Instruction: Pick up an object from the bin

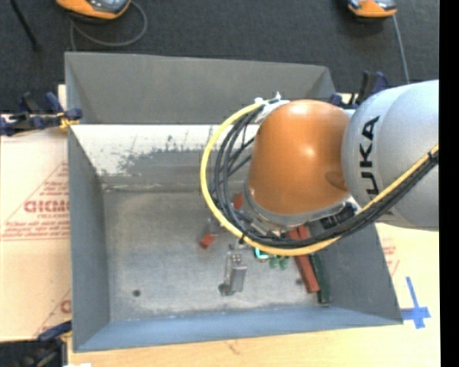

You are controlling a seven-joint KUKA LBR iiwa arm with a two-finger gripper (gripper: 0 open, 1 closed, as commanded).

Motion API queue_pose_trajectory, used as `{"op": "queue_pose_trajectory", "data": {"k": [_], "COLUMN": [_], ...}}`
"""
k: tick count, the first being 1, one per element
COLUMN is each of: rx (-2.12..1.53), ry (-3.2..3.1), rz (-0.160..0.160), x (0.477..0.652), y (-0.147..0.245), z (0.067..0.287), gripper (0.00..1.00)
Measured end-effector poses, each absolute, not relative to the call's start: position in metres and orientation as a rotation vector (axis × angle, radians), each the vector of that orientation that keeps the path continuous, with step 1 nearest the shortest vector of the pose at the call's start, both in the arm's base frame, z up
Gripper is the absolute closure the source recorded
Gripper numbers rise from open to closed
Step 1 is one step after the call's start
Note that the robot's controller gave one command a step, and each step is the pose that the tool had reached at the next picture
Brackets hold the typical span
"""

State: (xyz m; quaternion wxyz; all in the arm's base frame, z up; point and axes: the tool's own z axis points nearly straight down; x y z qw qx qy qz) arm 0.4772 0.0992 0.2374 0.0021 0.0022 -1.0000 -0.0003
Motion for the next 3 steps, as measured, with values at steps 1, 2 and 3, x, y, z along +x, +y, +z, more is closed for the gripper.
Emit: {"op": "queue_pose_trajectory", "data": {"k": [1,2,3], "rx": [0.226,0.598,0.593], "ry": [-3.131,-3.088,-3.091], "rz": [0.003,0.002,-0.002], "x": [0.541,0.608,0.609], "y": [0.057,0.057,0.058], "z": [0.121,0.069,0.071], "gripper": [0.00,0.00,1.00]}}
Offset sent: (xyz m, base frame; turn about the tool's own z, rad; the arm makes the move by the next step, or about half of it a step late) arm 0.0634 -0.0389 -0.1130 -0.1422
